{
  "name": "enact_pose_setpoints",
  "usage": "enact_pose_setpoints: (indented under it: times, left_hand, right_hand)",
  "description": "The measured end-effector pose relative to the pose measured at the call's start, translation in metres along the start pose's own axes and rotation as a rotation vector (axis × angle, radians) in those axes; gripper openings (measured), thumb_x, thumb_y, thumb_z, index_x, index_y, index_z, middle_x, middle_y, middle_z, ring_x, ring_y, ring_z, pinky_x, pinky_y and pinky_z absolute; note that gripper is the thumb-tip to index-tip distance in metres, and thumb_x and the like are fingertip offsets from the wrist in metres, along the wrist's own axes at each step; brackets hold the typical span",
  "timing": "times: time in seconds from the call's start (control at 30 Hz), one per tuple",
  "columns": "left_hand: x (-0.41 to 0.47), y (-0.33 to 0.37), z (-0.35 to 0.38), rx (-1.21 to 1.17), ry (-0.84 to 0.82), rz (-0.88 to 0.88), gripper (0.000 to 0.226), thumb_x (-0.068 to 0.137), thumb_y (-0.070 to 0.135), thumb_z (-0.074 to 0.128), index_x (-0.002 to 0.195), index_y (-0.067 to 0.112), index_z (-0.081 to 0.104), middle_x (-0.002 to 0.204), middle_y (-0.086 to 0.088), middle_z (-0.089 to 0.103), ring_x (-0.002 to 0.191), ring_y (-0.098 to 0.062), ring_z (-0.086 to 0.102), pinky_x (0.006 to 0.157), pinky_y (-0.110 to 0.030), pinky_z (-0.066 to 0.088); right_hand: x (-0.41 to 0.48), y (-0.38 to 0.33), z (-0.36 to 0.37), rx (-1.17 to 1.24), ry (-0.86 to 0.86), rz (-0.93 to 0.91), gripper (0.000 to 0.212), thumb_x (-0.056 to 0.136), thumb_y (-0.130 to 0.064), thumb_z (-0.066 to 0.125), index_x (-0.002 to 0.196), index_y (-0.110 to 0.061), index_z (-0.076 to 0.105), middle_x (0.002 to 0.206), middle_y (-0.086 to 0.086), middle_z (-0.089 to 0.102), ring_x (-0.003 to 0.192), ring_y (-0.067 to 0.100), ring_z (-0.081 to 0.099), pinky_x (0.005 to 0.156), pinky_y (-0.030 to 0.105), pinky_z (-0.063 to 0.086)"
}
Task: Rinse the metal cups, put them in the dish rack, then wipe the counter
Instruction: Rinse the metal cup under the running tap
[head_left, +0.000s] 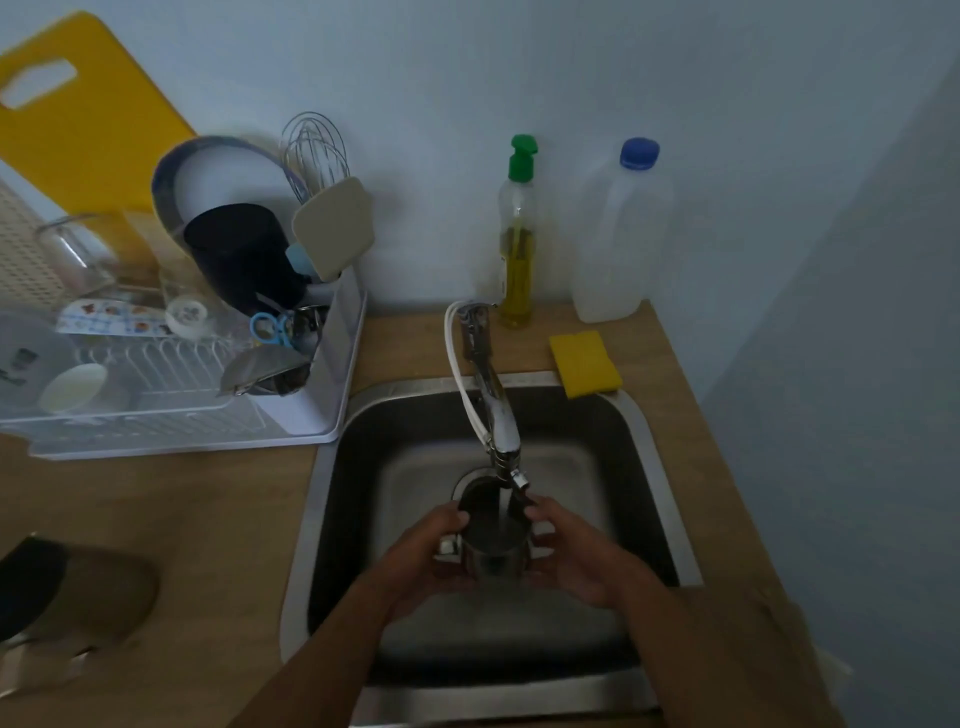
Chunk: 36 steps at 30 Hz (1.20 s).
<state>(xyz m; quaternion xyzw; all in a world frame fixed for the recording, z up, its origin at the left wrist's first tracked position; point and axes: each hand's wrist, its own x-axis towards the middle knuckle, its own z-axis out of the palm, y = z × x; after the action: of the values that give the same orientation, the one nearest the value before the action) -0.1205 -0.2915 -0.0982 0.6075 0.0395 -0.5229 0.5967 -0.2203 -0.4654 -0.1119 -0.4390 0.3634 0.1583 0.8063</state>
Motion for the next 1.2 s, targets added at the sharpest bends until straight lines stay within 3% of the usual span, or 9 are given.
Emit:
enact_pose_setpoints:
  times: [0.17, 0.3, 0.5, 0.57, 0.67, 0.87, 1.07, 1.13, 1.2]
  left_hand:
    - [-0.004, -0.003, 0.023, 0.035, -0.041, 0.04, 0.034, 0.093, 0.025, 0.051, 0.127, 0.025, 0.057, 0.127, -0.009, 0.056, 0.113, -0.034, 0.058, 0.093, -0.046, 0.052]
    - [-0.007, 0.008, 0.008, -0.073, 0.051, 0.014, 0.031, 0.093, 0.026, 0.051, 0.122, 0.018, 0.059, 0.116, -0.015, 0.061, 0.108, -0.036, 0.059, 0.096, -0.049, 0.048]
    - [-0.007, -0.006, 0.026, 0.016, -0.075, -0.038, 0.026, 0.092, 0.022, 0.051, 0.116, 0.023, 0.059, 0.12, -0.01, 0.056, 0.102, -0.03, 0.061, 0.088, -0.043, 0.052]
    - [-0.002, -0.005, 0.034, -0.023, -0.028, 0.016, 0.025, 0.092, 0.021, 0.05, 0.115, 0.024, 0.061, 0.114, -0.008, 0.061, 0.094, -0.025, 0.063, 0.085, -0.041, 0.051]
    - [-0.002, 0.006, 0.018, -0.077, 0.054, 0.01, 0.028, 0.087, 0.028, 0.056, 0.114, 0.02, 0.061, 0.118, -0.014, 0.06, 0.097, -0.033, 0.061, 0.093, -0.049, 0.048]
    - [-0.009, -0.006, 0.022, 0.039, -0.043, -0.057, 0.024, 0.092, 0.025, 0.052, 0.114, 0.025, 0.06, 0.113, -0.007, 0.055, 0.096, -0.029, 0.059, 0.084, -0.042, 0.053]
    - [-0.009, 0.001, 0.021, -0.018, 0.055, 0.028, 0.033, 0.087, 0.038, 0.06, 0.117, 0.024, 0.064, 0.121, -0.01, 0.06, 0.111, -0.035, 0.059, 0.09, -0.048, 0.052]
    - [-0.012, 0.0, 0.016, -0.054, 0.011, -0.008, 0.027, 0.092, 0.029, 0.054, 0.116, 0.021, 0.062, 0.121, -0.011, 0.056, 0.111, -0.037, 0.057, 0.092, -0.049, 0.05]
    - [-0.015, -0.005, 0.023, -0.02, -0.035, 0.001, 0.029, 0.094, 0.025, 0.051, 0.121, 0.022, 0.059, 0.122, -0.009, 0.054, 0.113, -0.034, 0.056, 0.095, -0.047, 0.049]
  right_hand:
    - [0.001, -0.012, -0.021, -0.052, 0.054, 0.018, 0.062, 0.062, -0.041, 0.072, 0.119, -0.021, 0.06, 0.123, 0.019, 0.053, 0.107, 0.039, 0.057, 0.084, 0.043, 0.052]
    - [0.015, -0.004, 0.001, -0.046, 0.049, -0.044, 0.041, 0.079, -0.044, 0.064, 0.113, -0.02, 0.066, 0.124, 0.019, 0.059, 0.116, 0.04, 0.057, 0.101, 0.049, 0.046]
    - [0.002, -0.002, -0.033, -0.063, 0.057, 0.088, 0.066, 0.069, -0.043, 0.069, 0.126, -0.014, 0.054, 0.124, 0.025, 0.054, 0.101, 0.036, 0.059, 0.074, 0.035, 0.05]
    - [0.006, -0.01, -0.027, -0.052, 0.113, -0.006, 0.054, 0.078, -0.044, 0.063, 0.124, -0.017, 0.058, 0.127, 0.022, 0.055, 0.104, 0.032, 0.058, 0.071, 0.033, 0.049]
    - [0.012, -0.007, -0.004, -0.047, 0.107, -0.057, 0.039, 0.085, -0.044, 0.059, 0.116, -0.02, 0.063, 0.115, 0.012, 0.059, 0.098, 0.026, 0.059, 0.068, 0.03, 0.047]
    - [0.006, 0.003, -0.032, -0.084, 0.079, 0.062, 0.069, 0.06, -0.048, 0.073, 0.119, -0.016, 0.061, 0.112, 0.02, 0.058, 0.095, 0.034, 0.059, 0.075, 0.035, 0.051]
    - [0.017, 0.007, -0.006, -0.033, 0.139, -0.052, 0.068, 0.063, -0.061, 0.07, 0.117, -0.019, 0.066, 0.119, 0.019, 0.062, 0.109, 0.036, 0.061, 0.096, 0.049, 0.052]
    - [0.008, 0.01, -0.011, -0.029, 0.081, -0.015, 0.065, 0.064, -0.053, 0.073, 0.118, -0.019, 0.063, 0.119, 0.02, 0.059, 0.105, 0.037, 0.061, 0.089, 0.047, 0.054]
    - [0.003, 0.009, -0.024, -0.043, 0.073, 0.022, 0.077, 0.051, -0.052, 0.077, 0.118, -0.017, 0.063, 0.115, 0.019, 0.058, 0.096, 0.033, 0.061, 0.076, 0.038, 0.051]
